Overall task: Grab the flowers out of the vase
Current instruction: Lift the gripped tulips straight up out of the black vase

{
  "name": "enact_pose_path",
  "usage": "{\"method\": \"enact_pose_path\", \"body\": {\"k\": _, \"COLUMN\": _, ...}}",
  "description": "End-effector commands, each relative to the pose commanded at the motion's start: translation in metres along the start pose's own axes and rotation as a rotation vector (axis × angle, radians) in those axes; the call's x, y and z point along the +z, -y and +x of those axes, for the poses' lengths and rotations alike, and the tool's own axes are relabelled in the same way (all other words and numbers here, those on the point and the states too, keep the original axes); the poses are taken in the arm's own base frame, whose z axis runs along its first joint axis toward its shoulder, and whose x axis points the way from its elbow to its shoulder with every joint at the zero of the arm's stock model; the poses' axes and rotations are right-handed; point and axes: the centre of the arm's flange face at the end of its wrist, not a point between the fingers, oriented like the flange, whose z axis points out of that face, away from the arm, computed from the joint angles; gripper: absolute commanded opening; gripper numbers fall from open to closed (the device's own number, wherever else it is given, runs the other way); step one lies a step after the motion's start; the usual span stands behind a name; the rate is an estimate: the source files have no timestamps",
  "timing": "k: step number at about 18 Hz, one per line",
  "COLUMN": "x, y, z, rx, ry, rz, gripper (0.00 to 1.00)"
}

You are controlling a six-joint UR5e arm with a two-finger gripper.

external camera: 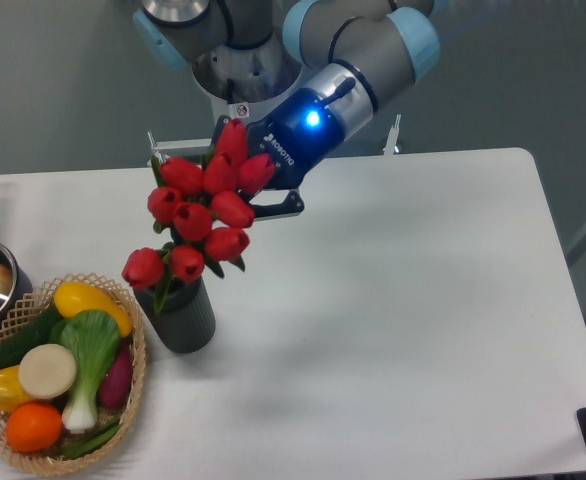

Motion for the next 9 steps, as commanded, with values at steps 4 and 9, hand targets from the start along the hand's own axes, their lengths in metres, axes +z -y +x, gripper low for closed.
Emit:
{"method": "enact_pose_path", "body": {"k": 4, "x": -0.019, "y": 0.019, "z": -0.006, "rx": 0.030, "ry": 0.028, "rz": 0.024, "gripper": 0.00}}
{"method": "enact_pose_path", "body": {"k": 9, "x": -0.044, "y": 0.040, "z": -0.028, "rx": 0.090, "ry": 0.141, "rz": -0.032, "gripper": 0.00}}
